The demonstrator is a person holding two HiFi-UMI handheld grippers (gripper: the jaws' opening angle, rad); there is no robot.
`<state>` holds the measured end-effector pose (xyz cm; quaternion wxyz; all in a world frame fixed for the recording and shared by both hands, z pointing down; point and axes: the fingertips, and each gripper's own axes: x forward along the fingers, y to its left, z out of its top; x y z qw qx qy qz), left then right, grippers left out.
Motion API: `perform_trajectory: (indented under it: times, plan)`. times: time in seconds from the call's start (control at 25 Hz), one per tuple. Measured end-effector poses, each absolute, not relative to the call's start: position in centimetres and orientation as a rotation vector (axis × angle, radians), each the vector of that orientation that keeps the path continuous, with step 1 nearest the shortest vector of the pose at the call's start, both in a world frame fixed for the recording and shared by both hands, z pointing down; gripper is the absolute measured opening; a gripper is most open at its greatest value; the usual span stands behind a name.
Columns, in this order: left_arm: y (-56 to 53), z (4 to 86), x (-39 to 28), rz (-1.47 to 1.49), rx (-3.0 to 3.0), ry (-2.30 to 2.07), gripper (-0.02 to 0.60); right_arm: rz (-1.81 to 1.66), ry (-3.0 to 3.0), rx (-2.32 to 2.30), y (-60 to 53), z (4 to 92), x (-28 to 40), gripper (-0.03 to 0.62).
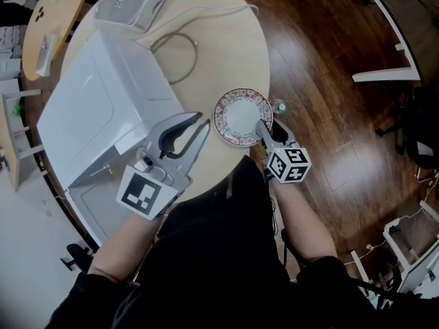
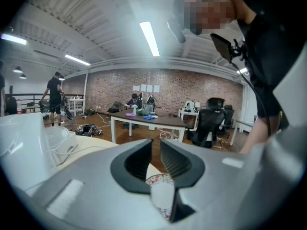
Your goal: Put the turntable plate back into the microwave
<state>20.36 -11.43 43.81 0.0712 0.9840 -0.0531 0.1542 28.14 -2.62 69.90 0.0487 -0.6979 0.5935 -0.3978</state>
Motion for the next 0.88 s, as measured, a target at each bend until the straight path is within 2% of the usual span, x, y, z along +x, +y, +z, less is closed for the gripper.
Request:
perform_trajectory:
  times: [0.56,0.88]
  plan:
    - [-11.4,43.2,18.5,0.461,2.954,-0.276,0.064,-1.230,1.840,-2.071,-3.0,70.1,28.3,0.104]
    - [-11.7,42.0,15.5,0.415,2.978,-0.361,0.057,-1.227,1.804,-2.041,-3.1,69.0,28.7,0.063]
